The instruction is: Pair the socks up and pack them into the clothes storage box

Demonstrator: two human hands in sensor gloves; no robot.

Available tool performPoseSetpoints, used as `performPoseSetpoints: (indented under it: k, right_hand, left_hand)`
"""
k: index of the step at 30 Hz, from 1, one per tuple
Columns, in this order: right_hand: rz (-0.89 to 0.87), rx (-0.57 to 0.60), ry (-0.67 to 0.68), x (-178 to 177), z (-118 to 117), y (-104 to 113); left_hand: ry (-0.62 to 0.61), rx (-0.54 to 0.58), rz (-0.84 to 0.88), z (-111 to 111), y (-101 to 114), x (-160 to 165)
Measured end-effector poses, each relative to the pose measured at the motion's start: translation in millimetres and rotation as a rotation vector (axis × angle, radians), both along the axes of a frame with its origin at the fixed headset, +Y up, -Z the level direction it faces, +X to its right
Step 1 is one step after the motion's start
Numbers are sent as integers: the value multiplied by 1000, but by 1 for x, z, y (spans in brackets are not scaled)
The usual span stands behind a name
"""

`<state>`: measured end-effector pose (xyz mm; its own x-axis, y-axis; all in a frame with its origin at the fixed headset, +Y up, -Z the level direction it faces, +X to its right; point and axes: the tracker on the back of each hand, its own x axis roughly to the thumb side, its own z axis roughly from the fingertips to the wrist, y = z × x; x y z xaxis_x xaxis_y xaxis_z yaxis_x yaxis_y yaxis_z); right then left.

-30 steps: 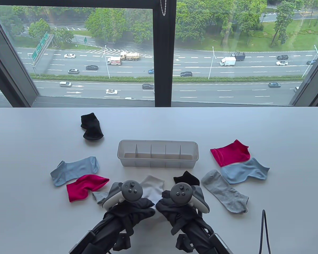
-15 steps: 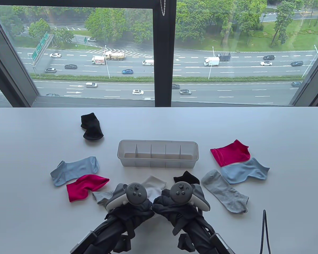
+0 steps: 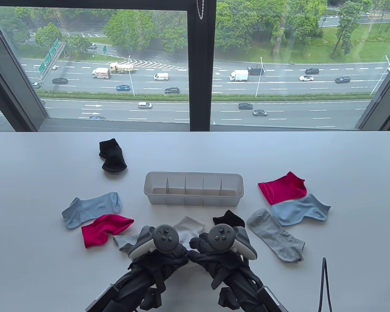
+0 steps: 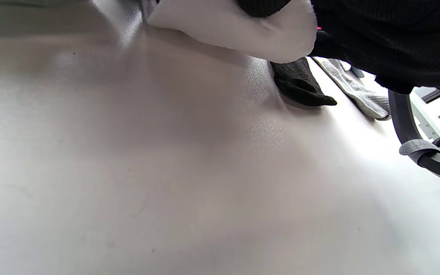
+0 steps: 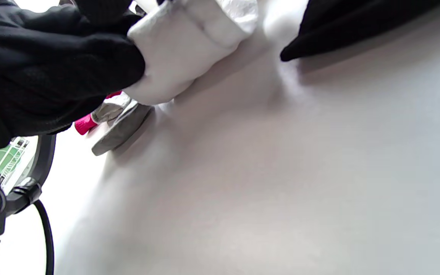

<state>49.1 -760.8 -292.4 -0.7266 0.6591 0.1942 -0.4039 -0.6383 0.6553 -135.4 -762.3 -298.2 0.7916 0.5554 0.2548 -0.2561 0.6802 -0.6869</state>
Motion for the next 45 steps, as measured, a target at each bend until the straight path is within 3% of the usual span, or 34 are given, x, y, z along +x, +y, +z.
performPoseSetpoints:
  k: [3, 7, 11, 15, 18, 21, 25, 32, 38, 42, 45]
  right_hand:
    - [28, 67, -17, -2, 0, -2]
    - [10, 55, -56, -5, 1, -2]
    - [5, 38, -65, -6, 2, -4]
    - [-15, 35, -94, -3, 1, -3]
    - [-28, 37, -113, -2, 2, -1]
    - [12, 63, 22, -5, 3, 4]
    - [50, 165, -18, -5, 4, 7]
    - [-103, 113, -113, 0, 3, 10]
    - [-67, 250, -105, 0, 6, 20]
    - [-110, 237, -129, -1, 6, 20]
    - [-138, 216, -152, 3, 5, 19]
  left_hand:
    - [-8, -18, 5, 0, 0, 0]
    - [-11, -36, -14, 0, 0, 2]
    - [-23, 14, -73, 3, 1, 7]
    - [1, 97, -42, 3, 5, 8]
    - [7, 100, -33, 3, 5, 8]
    - [-6, 64, -24, 2, 3, 7]
    - [-8, 44, -12, 2, 1, 6]
    - [62, 277, 37, 6, 18, 4]
    - [59, 265, 55, 5, 20, 3]
    - [95, 300, 51, 6, 27, 1]
    - [109, 409, 125, 8, 33, 0]
